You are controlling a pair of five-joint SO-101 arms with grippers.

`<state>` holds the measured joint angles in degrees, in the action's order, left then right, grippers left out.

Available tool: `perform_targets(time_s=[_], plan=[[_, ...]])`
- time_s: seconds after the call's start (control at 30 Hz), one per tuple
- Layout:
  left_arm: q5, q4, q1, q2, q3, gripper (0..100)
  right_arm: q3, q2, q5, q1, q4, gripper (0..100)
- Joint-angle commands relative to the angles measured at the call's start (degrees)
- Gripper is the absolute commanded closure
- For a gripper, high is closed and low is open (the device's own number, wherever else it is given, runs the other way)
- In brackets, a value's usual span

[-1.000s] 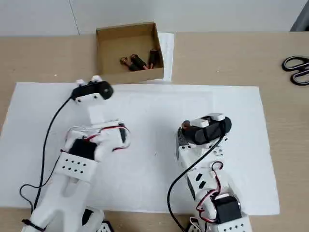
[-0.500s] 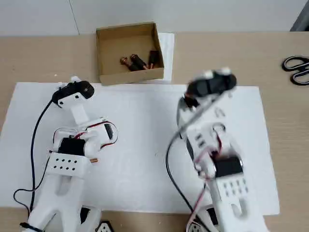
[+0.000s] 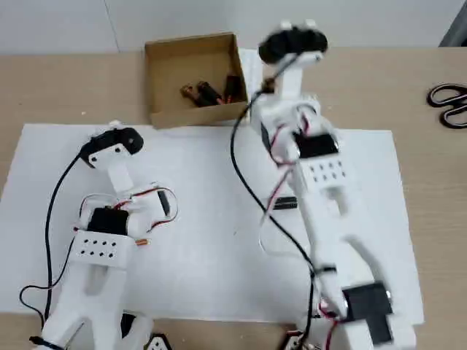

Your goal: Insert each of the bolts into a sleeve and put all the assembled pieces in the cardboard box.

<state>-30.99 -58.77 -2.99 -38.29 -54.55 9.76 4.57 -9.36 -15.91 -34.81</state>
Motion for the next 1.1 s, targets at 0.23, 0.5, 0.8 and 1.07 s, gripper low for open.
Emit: perform_targets(time_s=[0.23, 0.5, 0.8, 1.07], plan=[[0.18, 0.26, -0.26, -0.26, 1.01, 99, -33.76, -22.37, 3.87, -3.91, -0.4, 99.5], [0.18, 0.18, -0.26, -0.26, 1.01, 99, -55.03, -40.57, 4.4, -4.62, -0.4, 99.5], [0.18, -0.09, -0.26, -0.26, 0.92, 99, -73.85, -58.15, 4.48, -4.26, -0.75, 99.5], [0.18, -0.18, -0.26, -0.26, 0.92, 99, -79.21, -65.19, 8.26, -4.7, -7.6, 95.4]])
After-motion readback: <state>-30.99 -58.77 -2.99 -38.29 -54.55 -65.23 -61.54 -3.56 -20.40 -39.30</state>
